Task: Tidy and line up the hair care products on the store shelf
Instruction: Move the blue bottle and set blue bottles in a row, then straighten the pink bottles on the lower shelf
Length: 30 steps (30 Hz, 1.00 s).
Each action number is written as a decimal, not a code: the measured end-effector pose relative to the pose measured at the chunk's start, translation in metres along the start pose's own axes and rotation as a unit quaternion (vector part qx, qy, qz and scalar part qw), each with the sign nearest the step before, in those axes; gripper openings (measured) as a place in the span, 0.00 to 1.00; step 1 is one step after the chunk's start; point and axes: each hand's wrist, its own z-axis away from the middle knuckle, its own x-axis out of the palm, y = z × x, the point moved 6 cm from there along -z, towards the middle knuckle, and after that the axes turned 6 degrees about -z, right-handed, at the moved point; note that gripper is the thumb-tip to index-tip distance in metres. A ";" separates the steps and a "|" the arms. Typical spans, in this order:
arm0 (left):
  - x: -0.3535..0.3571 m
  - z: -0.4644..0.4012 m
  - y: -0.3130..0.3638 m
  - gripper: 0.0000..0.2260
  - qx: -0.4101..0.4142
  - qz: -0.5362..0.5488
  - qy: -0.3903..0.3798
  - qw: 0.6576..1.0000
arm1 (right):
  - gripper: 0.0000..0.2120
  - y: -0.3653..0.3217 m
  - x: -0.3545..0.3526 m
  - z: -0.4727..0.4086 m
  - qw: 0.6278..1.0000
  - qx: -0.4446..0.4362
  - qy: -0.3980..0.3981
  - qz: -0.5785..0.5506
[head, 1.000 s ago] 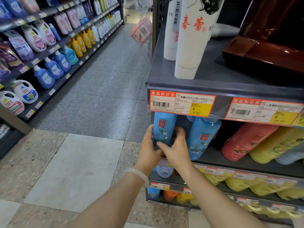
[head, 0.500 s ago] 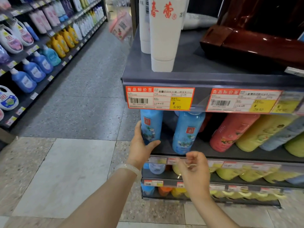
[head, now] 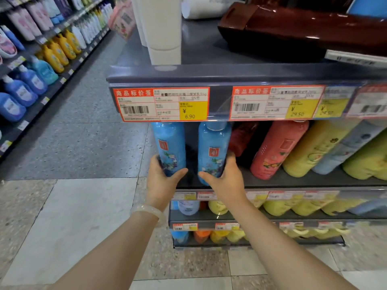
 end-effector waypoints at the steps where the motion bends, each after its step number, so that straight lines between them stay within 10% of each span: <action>1: 0.000 0.000 -0.001 0.24 -0.001 -0.005 0.000 1.000 | 0.31 0.000 0.003 -0.001 1.000 -0.002 -0.004 0.001; 19: 0.008 0.045 0.010 0.34 0.023 -0.127 0.097 0.987 | 0.29 0.031 -0.002 0.006 0.999 0.044 -0.029 -0.013; 30: 0.068 0.101 0.026 0.24 0.195 -0.143 -0.005 0.970 | 0.23 0.046 -0.093 0.017 0.978 0.035 0.205 -0.027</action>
